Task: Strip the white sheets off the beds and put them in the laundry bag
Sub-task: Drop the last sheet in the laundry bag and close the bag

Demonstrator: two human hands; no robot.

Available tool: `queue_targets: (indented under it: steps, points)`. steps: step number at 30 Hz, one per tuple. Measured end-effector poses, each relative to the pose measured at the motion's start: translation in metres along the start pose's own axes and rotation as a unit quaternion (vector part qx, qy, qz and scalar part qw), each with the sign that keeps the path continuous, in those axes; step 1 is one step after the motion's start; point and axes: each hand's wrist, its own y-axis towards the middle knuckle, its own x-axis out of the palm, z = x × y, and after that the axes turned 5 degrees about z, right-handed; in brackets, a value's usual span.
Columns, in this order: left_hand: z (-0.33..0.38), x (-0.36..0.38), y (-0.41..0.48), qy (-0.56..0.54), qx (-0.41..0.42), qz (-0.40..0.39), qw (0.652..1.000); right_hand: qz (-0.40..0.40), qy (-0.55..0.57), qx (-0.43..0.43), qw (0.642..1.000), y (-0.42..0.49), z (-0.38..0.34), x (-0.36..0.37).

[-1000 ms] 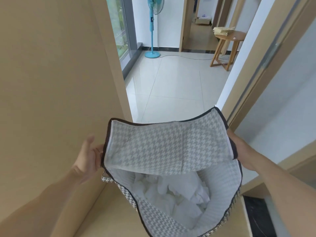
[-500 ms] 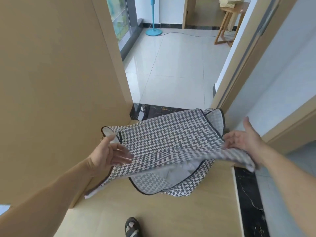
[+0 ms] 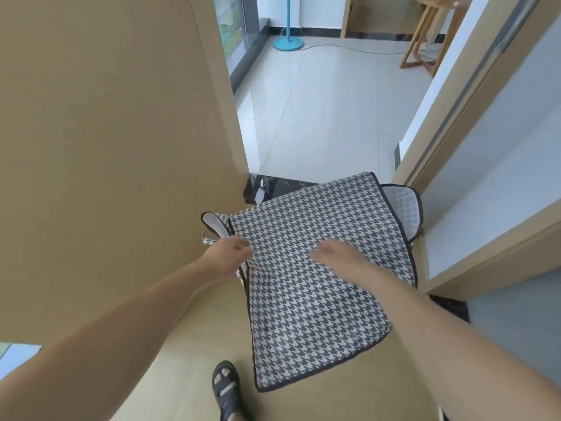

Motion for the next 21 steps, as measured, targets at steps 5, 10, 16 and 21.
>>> queue_targets:
  steps: [5,10,16,21]
  points:
    - [-0.027,-0.036,0.065,0.053,0.006,0.025,0.998,0.007,0.021,-0.011,1.000,0.048,-0.055,0.055]
    - [-0.056,-0.067,0.137,0.100,0.041,0.021,0.994,0.026,0.016,0.012,0.999,0.117,-0.105,0.108]
    - [-0.076,-0.065,0.226,0.210,0.044,-0.041,0.976,0.041,0.049,0.083,0.994,0.193,-0.112,0.165]
    - [-0.078,-0.033,0.279,0.379,-0.001,-0.099,0.920,0.008,0.098,0.124,0.987,0.231,-0.107,0.192]
